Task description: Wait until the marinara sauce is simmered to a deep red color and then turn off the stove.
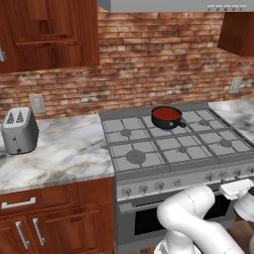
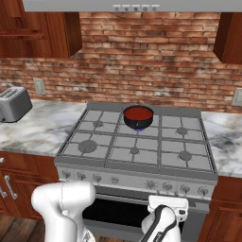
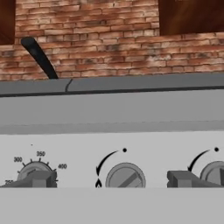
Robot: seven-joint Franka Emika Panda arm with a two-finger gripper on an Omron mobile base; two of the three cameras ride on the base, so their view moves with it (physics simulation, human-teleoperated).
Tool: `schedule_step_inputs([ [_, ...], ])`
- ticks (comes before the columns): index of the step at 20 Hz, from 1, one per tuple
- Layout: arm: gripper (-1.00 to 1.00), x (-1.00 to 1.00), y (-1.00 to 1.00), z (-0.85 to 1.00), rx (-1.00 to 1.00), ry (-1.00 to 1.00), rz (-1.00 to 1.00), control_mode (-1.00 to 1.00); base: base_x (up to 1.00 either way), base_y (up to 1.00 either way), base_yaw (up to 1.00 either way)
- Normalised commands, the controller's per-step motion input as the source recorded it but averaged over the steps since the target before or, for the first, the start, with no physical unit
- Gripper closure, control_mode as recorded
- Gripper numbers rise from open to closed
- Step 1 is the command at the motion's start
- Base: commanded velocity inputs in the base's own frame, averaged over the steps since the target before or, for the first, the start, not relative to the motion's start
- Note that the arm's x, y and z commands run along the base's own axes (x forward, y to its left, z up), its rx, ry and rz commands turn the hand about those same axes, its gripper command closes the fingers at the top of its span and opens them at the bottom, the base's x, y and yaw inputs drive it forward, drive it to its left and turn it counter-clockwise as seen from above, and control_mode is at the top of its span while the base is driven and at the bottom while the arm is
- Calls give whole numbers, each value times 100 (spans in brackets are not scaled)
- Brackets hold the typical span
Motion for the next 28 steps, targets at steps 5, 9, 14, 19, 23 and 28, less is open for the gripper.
schedule_step_inputs([
  [5, -100, 11, 0, -3, 0, -3, 0, -100, 0, 0, 0],
  [9, -100, 18, 0, -11, 0, 0, 0, -100, 0, 0, 0],
  [14, -100, 17, 0, -15, 0, 0, 0, -100, 0, 0, 0],
  [19, -100, 14, 0, -16, 0, 0, 0, -100, 0, 0, 0],
  [23, -100, 10, -4, -16, 0, 0, 0, -100, 0, 0, 0],
  [28, -100, 7, -12, -17, 0, 0, 0, -100, 0, 0, 0],
])
